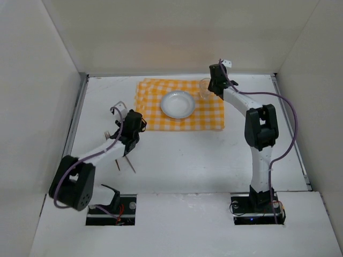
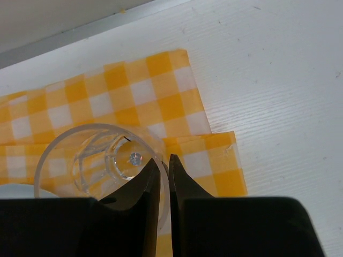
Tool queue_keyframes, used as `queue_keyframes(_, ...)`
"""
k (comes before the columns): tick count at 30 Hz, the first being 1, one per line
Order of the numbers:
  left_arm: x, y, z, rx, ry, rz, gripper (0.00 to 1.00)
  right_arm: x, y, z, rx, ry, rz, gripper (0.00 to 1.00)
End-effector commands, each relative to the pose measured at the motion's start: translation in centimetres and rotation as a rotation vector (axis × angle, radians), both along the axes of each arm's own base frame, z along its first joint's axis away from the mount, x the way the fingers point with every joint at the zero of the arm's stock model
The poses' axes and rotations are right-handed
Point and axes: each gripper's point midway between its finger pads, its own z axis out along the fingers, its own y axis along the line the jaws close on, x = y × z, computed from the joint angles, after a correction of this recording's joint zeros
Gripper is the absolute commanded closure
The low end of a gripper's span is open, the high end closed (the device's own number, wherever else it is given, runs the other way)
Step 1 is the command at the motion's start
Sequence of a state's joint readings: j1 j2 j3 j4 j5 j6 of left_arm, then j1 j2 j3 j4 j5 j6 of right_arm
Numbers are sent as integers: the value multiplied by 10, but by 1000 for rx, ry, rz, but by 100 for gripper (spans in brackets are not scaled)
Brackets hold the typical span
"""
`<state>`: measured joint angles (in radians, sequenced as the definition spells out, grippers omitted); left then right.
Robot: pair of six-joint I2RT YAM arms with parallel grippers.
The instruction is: Set the dinner table for one person
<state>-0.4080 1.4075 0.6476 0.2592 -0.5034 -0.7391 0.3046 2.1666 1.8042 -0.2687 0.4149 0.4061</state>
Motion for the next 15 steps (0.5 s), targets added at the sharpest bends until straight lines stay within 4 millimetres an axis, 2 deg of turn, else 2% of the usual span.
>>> queue_keyframes(1,-23,21,29,61,-50,42,57,2,-3,6,-11,11,-1,92)
queue_keyframes(3,-40,29,31,65,-36,46,56,2,-2,2,-11,18,0,91)
queue_keyframes(5,-59,39,29,67,-9,58,55,2,-3,1,-8,20,0,86)
queue_keyframes(8,-90,57,22,67,45,90,54,3,-2,5,5,8,-1,66)
queue_keyframes(11,-118,73,10,52,111,132,54,2,-2,17,19,-19,1,45)
queue_keyframes(15,-144,83,-7,58,190,162,55,-4,1,43,40,-66,13,33)
